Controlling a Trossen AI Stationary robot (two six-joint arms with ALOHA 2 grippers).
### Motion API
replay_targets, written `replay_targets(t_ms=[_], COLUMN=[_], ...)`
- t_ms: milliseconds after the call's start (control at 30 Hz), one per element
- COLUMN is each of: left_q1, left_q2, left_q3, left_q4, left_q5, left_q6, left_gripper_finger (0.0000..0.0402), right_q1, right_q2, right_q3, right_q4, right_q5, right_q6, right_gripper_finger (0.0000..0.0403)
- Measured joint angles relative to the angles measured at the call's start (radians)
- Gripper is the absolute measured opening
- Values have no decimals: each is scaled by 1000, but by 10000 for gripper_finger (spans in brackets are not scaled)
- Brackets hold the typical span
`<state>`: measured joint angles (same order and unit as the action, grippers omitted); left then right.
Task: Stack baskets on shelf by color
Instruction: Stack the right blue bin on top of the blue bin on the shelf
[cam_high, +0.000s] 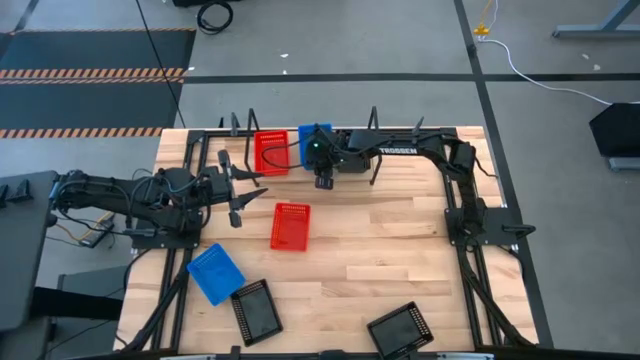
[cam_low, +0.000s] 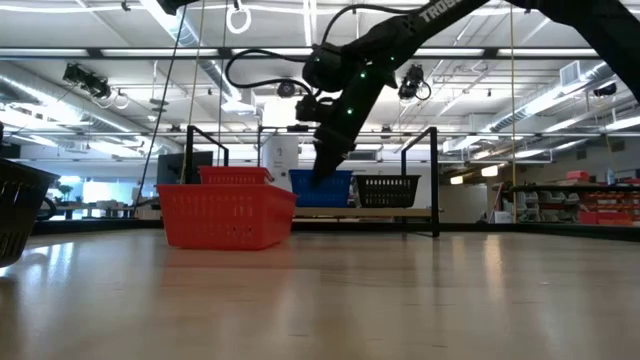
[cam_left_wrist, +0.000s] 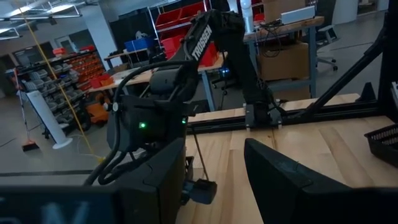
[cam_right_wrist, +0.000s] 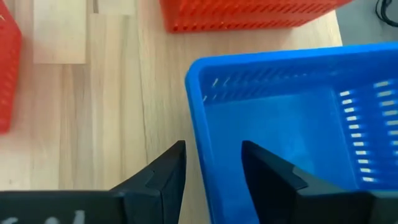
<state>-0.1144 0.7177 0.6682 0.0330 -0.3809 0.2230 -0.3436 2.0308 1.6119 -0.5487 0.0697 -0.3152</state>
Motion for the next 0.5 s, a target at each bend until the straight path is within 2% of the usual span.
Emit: replay_targets(t_ms=[100, 200, 400, 500], left_q1=[1, 1, 1, 1], left_q2=[0, 0, 0, 0], left_q3=[0, 0, 0, 0], left_q4=[0, 0, 0, 0], left_q5=[0, 0, 0, 0], left_q6=[6, 7, 9, 9], left_gripper_finger=[172, 172, 172, 172], right_q1=[0, 0, 15, 18], right_q2=[0, 0, 0, 0], right_q3=[0, 0, 0, 0], right_q4=[3, -6, 12, 18], right_q5=[-5, -16, -19, -17], right_q6=[-3, -20, -56, -60], right_gripper_finger=[152, 124, 22, 23])
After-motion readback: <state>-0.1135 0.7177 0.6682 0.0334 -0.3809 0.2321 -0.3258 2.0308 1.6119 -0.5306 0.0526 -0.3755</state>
